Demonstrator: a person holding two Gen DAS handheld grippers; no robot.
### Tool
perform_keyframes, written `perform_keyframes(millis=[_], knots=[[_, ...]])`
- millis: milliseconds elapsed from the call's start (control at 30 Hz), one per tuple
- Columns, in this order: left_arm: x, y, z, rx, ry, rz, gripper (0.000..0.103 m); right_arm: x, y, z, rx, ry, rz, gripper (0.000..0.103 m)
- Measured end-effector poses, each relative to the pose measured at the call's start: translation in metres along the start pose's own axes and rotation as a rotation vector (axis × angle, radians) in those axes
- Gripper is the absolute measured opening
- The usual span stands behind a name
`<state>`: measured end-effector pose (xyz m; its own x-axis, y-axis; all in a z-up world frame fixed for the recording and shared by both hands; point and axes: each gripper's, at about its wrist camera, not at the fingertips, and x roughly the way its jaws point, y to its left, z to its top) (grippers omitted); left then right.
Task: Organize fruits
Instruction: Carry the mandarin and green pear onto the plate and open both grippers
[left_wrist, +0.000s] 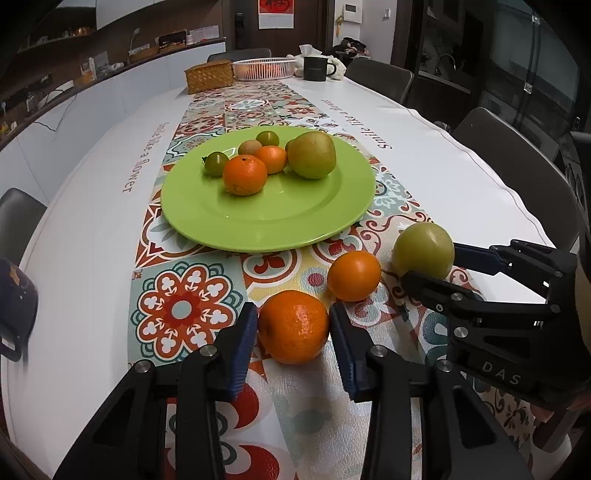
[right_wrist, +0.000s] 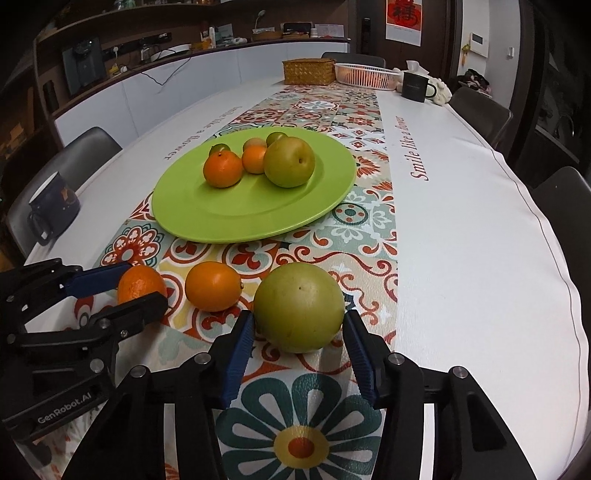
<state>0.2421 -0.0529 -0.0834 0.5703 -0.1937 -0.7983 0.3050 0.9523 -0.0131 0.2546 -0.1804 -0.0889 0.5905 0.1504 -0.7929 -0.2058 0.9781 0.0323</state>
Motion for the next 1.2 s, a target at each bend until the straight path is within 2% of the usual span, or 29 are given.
perform_keyframes(millis=[800,1200], knots=[[-0.019,0.004,0.000,-0.017,-0.029,0.014,0.040,-0.013,0.003,-0.001,0.008,-0.030,0.010,0.049],[-0.014,0.008,0.002,-0.020,-0.021,0.020,0.040,-0.004,0.000,0.016,0.006,-0.038,0.030,0.049]])
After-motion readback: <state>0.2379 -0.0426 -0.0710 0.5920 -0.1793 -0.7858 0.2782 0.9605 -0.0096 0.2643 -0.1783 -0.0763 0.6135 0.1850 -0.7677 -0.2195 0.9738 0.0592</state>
